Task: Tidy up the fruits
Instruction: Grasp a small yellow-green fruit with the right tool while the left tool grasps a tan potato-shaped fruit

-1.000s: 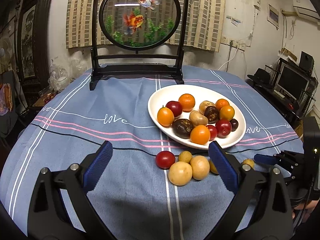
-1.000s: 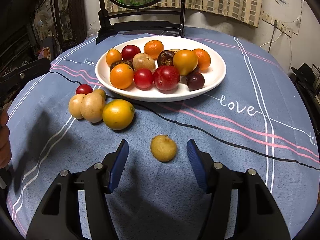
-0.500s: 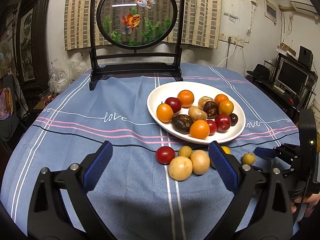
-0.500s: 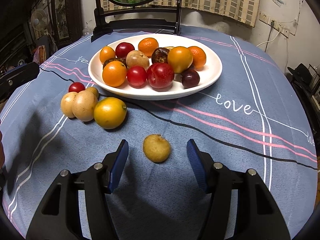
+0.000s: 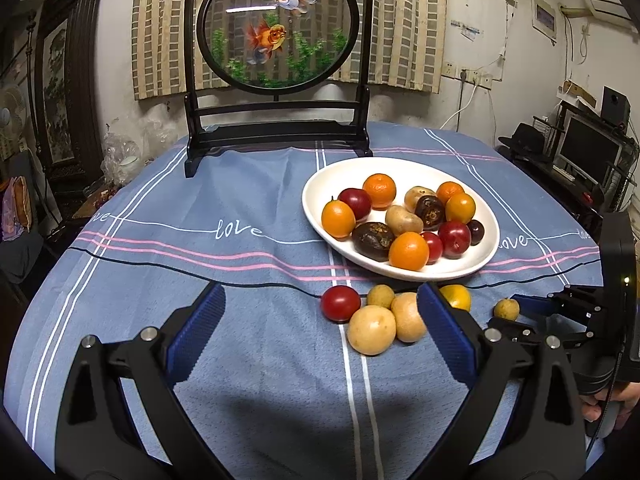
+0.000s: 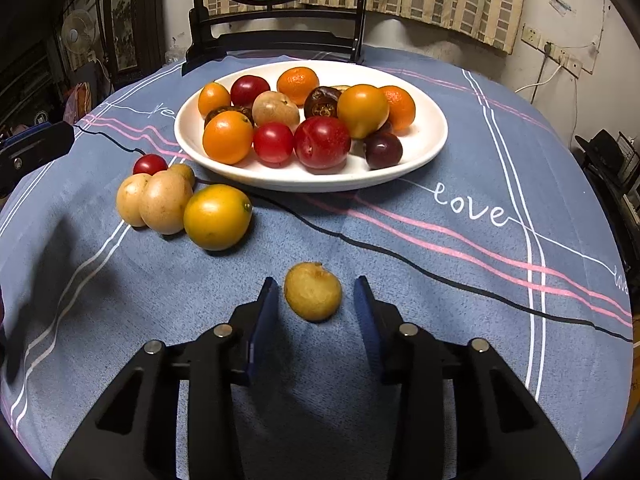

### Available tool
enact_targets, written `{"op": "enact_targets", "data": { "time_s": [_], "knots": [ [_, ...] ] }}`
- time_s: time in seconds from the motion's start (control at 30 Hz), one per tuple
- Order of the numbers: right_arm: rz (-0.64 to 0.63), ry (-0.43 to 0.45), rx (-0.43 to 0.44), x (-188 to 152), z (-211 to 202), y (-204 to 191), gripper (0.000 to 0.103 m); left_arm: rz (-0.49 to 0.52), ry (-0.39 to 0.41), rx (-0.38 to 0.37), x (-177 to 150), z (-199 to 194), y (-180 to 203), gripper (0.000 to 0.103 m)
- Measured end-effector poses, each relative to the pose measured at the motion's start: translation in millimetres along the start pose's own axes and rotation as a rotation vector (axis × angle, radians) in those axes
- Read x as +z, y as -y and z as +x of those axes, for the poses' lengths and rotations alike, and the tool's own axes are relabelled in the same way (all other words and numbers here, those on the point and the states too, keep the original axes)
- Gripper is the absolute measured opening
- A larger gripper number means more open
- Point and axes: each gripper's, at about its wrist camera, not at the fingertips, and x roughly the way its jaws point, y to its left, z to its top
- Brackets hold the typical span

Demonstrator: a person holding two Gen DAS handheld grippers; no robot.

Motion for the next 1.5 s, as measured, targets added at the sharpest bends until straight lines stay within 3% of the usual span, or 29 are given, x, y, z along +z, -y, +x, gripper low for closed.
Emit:
{"op": "enact_targets", "data": {
  "time_s": [0.17,0.37,0.47,0.53,0.6,0.93,1.17,1.5],
  "knots": [
    [0.011,0.005,0.006,1,-1,3,0.029,0.003,-0.012,0.003,-1,3,0,0.098],
    [0.063,0.017,0.037,2,-6,12,0.028,0.082,-0.094,-0.044,-9,15,11,0.097],
    [0.079,0.020,0.042,3,-7,15,0.028,0.125,-0.141,-0.101,-16,20,20,0.075],
    [0.084,0.020,0.031,3,-7,16,0.028,0.163,-0.172,-0.129,-20,26,27,0.053],
    [0.085,0.015,0.029,3,-6,15,0.028,0.191,-0.193,-0.136,-25,30,33,0.047],
    [0.083,0.016,0.023,2,-6,14,0.028,0.219,-0.196,-0.153,-30,42,37,0.044],
    [0.076,0.017,0.020,2,-6,13,0.028,0.167,-0.192,-0.185,-24,49,25,0.040],
    [0.070,0.021,0.017,3,-7,10,0.028,0.162,-0.218,-0.157,-25,59,23,0.036]
  ]
}}
